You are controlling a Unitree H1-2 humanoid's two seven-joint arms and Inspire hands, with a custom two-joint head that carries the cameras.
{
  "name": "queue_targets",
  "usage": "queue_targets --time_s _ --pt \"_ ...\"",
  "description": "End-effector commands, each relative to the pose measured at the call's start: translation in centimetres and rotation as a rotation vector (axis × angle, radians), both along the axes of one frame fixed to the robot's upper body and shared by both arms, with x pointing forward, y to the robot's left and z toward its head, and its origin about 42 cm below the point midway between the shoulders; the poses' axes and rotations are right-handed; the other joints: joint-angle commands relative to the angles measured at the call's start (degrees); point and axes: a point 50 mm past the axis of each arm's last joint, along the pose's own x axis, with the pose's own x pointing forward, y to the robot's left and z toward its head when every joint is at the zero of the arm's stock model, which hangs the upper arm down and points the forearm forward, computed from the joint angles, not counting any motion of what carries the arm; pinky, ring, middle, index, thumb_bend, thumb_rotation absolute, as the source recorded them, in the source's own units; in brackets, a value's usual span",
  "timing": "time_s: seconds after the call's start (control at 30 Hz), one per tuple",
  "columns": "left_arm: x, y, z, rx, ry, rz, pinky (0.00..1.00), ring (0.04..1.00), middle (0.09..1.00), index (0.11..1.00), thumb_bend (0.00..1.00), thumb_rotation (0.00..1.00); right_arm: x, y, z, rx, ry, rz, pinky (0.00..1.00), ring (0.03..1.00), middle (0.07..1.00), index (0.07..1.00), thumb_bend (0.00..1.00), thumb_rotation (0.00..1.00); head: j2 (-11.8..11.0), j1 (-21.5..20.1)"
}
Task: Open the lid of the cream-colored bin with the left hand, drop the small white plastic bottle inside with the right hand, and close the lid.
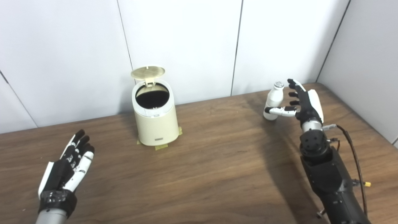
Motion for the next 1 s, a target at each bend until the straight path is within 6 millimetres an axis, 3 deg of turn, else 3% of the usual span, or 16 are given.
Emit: queue_targets --time_s 0.0,0.27,0.47,0.97 --pt "0.3 -0.4 1.9 -0.004 -0.07 -0.015 1.0 0.969 0.955 1.0 0.26 0.39 1.4 -0.7 3.3 -0.03 -0.074 0.0 0.73 0.836 0.888 0.891 0.84 0.14 0.1 0.0" --pt "0.4 -0.6 2.1 0.01 -0.077 -0.021 1.0 0.972 0.958 1.0 0.24 0.36 2.8 -0.5 3.2 -0.008 -0.079 -0.008 0.65 0.779 0.85 0.85 0.84 0.1 0.3 0.0" --pt "0.3 -0.5 2.1 0.017 -0.074 -0.023 1.0 0.97 0.954 1.0 0.24 0.31 3.3 -0.5 2.9 -0.013 -0.097 0.008 0.69 0.797 0.844 0.834 0.83 0.09 0.6 0.1" --pt "0.4 -0.5 2.1 0.015 -0.068 -0.033 1.0 0.971 0.955 1.0 0.25 0.31 3.3 -1.0 1.1 -0.003 -0.156 -0.002 0.48 0.565 0.64 0.716 0.83 0.0 0.9 0.0"
